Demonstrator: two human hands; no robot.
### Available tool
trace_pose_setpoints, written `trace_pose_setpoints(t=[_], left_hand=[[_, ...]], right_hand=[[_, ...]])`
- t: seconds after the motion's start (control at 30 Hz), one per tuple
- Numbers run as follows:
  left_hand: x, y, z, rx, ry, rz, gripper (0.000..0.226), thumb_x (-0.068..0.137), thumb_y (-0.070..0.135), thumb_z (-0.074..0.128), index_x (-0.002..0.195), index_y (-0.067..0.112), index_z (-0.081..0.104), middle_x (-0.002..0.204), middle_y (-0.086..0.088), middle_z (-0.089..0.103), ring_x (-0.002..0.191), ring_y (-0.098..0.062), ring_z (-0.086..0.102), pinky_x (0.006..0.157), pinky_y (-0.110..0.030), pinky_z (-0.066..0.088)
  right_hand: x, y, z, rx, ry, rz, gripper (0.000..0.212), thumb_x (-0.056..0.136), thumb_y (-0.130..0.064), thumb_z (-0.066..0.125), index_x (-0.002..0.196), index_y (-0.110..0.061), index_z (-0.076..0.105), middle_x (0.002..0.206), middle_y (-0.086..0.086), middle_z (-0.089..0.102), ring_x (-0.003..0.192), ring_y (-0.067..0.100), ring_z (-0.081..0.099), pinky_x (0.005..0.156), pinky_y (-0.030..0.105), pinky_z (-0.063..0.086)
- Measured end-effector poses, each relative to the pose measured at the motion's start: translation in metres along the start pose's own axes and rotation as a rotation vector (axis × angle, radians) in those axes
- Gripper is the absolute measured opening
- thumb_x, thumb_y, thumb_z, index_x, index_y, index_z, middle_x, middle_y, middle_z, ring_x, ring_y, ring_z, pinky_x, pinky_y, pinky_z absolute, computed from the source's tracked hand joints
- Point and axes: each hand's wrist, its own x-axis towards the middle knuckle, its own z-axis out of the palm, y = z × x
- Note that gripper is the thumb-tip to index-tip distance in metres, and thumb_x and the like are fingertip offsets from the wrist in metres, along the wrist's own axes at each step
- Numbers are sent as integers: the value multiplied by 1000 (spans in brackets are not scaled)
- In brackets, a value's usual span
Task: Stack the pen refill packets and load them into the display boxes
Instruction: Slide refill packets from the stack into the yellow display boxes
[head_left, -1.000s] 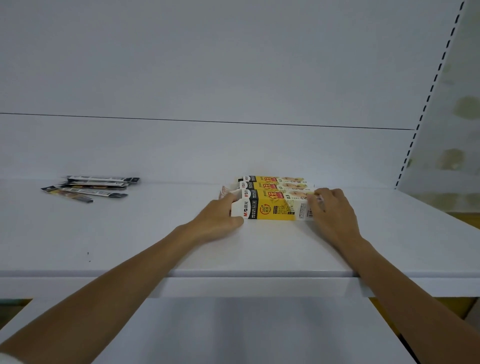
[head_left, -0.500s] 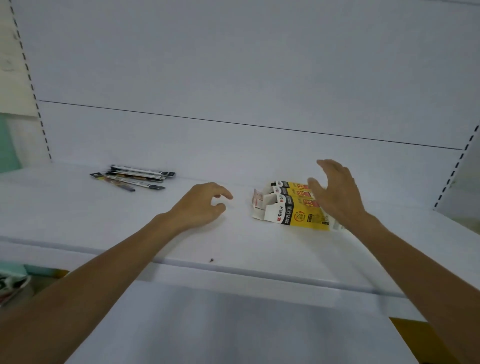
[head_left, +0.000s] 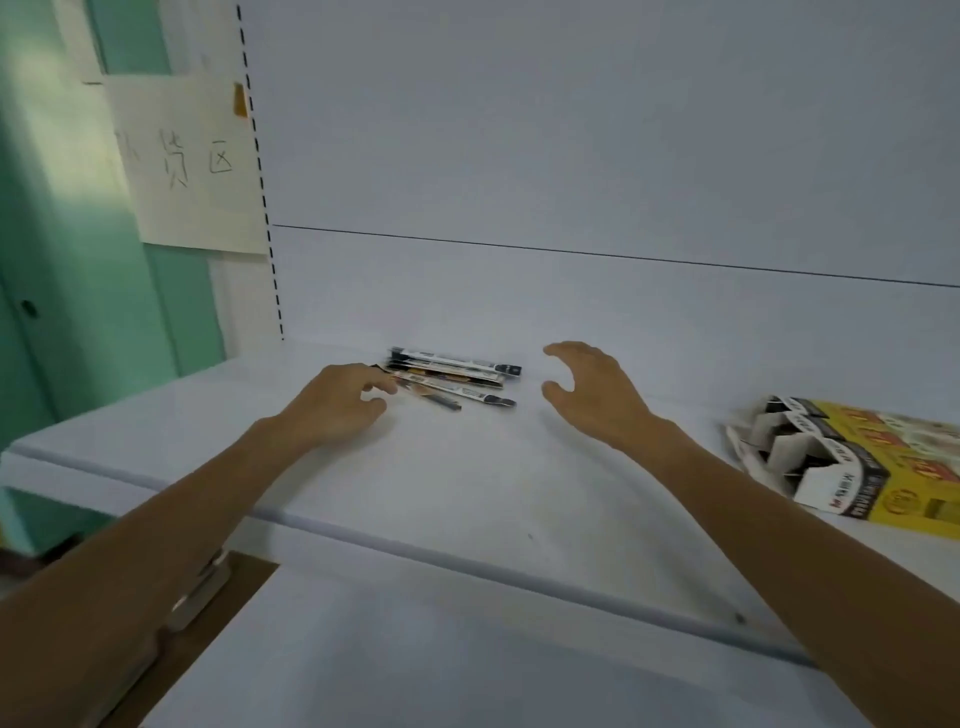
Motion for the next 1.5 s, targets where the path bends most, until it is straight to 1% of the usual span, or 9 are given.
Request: trace_pose_setpoints(t=[0.33, 0.47, 0.73, 0.83, 0.97, 1.1, 1.17, 1.37, 1.5], left_hand=[[54, -61, -9, 110, -248, 121, 40, 95, 27, 45, 135, 20, 46, 140, 2, 45, 128, -18, 41, 104, -28, 30], [56, -61, 3, 192, -357, 233, 44, 93, 44, 33, 132, 28, 44, 136, 6, 47, 127, -19, 41, 104, -40, 35], [48, -82, -11, 291, -247, 320, 38, 96, 38, 39, 131, 29, 48, 129, 1, 51, 119, -19, 43, 97, -32, 33], [41, -89, -15, 290, -243, 328, 39, 97, 39, 38, 134, 28, 45, 128, 2, 49, 117, -17, 42, 97, -31, 33], [38, -87, -17, 266, -227, 343, 37, 96, 32, 40, 132, 25, 50, 125, 1, 46, 116, -16, 41, 95, -28, 32], [35, -81, -16, 200, -226, 392, 33, 93, 19, 44, 124, 22, 56, 133, 6, 47, 120, -15, 46, 98, -27, 35], [33, -76, -15, 195, -237, 394, 33, 93, 18, 43, 122, 23, 57, 127, 7, 54, 114, -15, 50, 92, -25, 36], [31, -65, -13, 215, -225, 415, 39, 90, 13, 42, 122, 27, 58, 125, 8, 56, 115, -13, 48, 92, -24, 36], [28, -54, -3, 311, -195, 528, 47, 88, 10, 41, 130, 30, 52, 131, 10, 48, 119, -12, 44, 91, -23, 33]], right_hand=[[58, -53, 68, -38, -230, 11, 28, 92, -25, 49, 112, -10, 62, 112, 7, 63, 105, 24, 56, 91, 39, 45], [62, -63, 73, -41, -269, -25, 26, 93, -31, 49, 109, -23, 67, 110, -4, 66, 87, 9, 55, 83, 25, 42], [56, -91, 58, 43, -417, -51, 46, 92, -6, 40, 125, -33, 57, 76, -18, 52, 59, -2, 45, 58, 6, 36], [53, -97, 62, -46, -424, -127, 48, 94, -10, 42, 135, -36, 46, 89, -9, 53, 68, -3, 45, 62, 8, 33], [54, -99, 59, -96, -415, -50, 41, 89, -3, 38, 116, -19, 65, 81, -7, 53, 83, 15, 53, 72, 21, 38], [54, -94, 51, -76, -401, 81, 37, 84, 1, 38, 104, -8, 68, 100, 7, 60, 62, 18, 63, 59, 26, 53], [51, -90, 48, -69, -386, 92, 29, 87, 0, 44, 103, -9, 67, 100, 3, 57, 67, 17, 64, 53, 22, 48], [50, -72, 47, -258, -15, 38, 17, 90, -25, 58, 99, -15, 69, 103, 1, 51, 91, 13, 45, 72, 25, 33], [58, -86, 62, -404, -86, 24, 19, 91, -26, 51, 95, -16, 67, 102, 0, 59, 97, 20, 55, 70, 28, 37]])
